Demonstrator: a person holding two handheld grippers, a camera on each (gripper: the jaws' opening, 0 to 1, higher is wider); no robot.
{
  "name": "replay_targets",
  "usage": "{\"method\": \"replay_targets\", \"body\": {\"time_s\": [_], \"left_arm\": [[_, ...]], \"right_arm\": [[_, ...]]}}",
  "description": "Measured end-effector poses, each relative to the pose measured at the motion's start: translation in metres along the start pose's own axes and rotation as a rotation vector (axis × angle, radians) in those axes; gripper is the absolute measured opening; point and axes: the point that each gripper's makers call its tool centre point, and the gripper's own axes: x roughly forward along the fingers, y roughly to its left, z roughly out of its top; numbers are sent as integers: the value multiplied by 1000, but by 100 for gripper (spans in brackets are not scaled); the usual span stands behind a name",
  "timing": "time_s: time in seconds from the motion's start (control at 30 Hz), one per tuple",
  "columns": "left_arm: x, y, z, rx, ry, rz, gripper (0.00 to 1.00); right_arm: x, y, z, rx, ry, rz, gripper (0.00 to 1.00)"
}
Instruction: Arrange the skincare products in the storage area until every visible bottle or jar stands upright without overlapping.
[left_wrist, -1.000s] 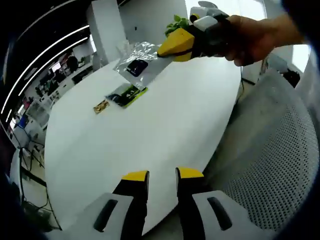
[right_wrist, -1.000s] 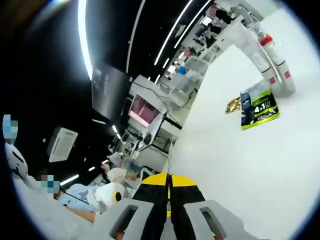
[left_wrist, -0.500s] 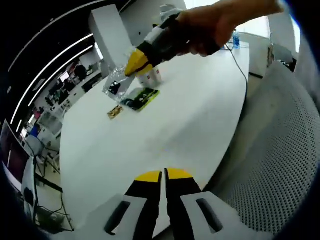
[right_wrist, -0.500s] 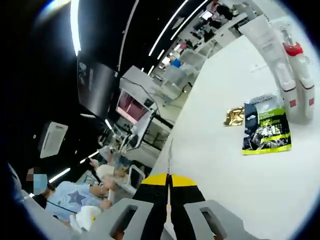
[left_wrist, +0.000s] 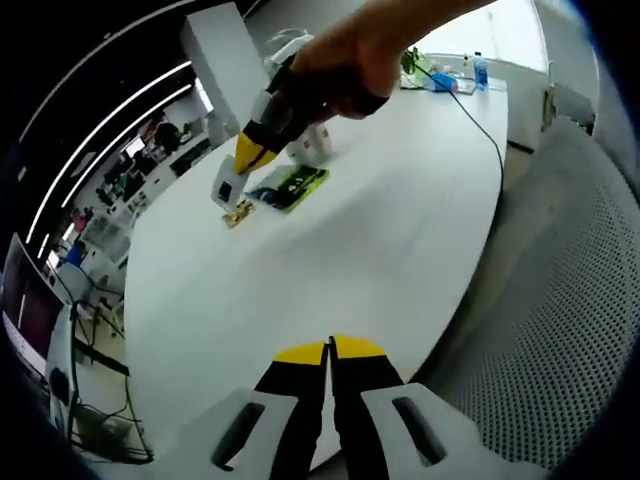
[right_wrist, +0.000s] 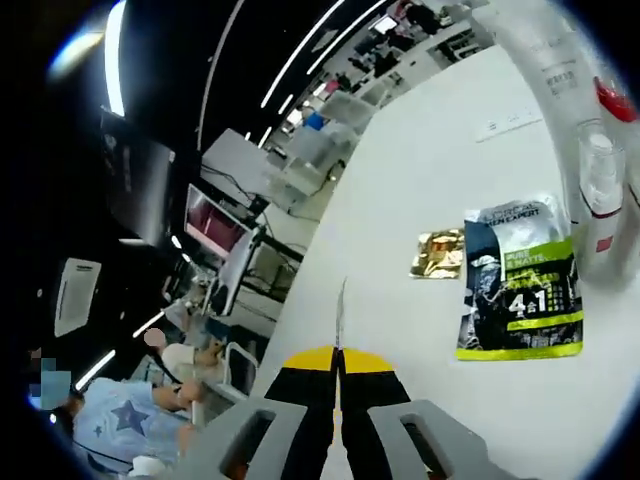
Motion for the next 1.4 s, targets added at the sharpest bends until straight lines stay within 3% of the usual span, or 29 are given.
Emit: {"method": "replay_targets", "body": {"time_s": [0.1, 0.3, 0.4, 0.5, 0.63, 1.1, 1.4], "left_arm": [[1, -1, -2, -1, 11, -5, 0], [2, 1, -6, -35, 21, 3, 0], [4, -3, -6, -7, 29, -22, 0], [3, 3, -5, -7, 22, 9, 0], [7, -5, -12, 1, 58, -28, 0], [6, -3, -10, -32, 37, -23, 0], [5, -2, -7, -38, 20, -16, 0]], "right_arm": [[11, -17, -6, 30, 56, -34, 0], [21, -35, -12, 22, 90, -81, 0], [24, -41, -12, 34, 96, -98, 0], [28, -49, -16, 55, 117, -120, 0], [33, -58, -16, 45, 109, -144, 0], [41, -76, -14, -116, 130, -296, 0], [40, -76, -11, -124, 99, -324, 11]]}}
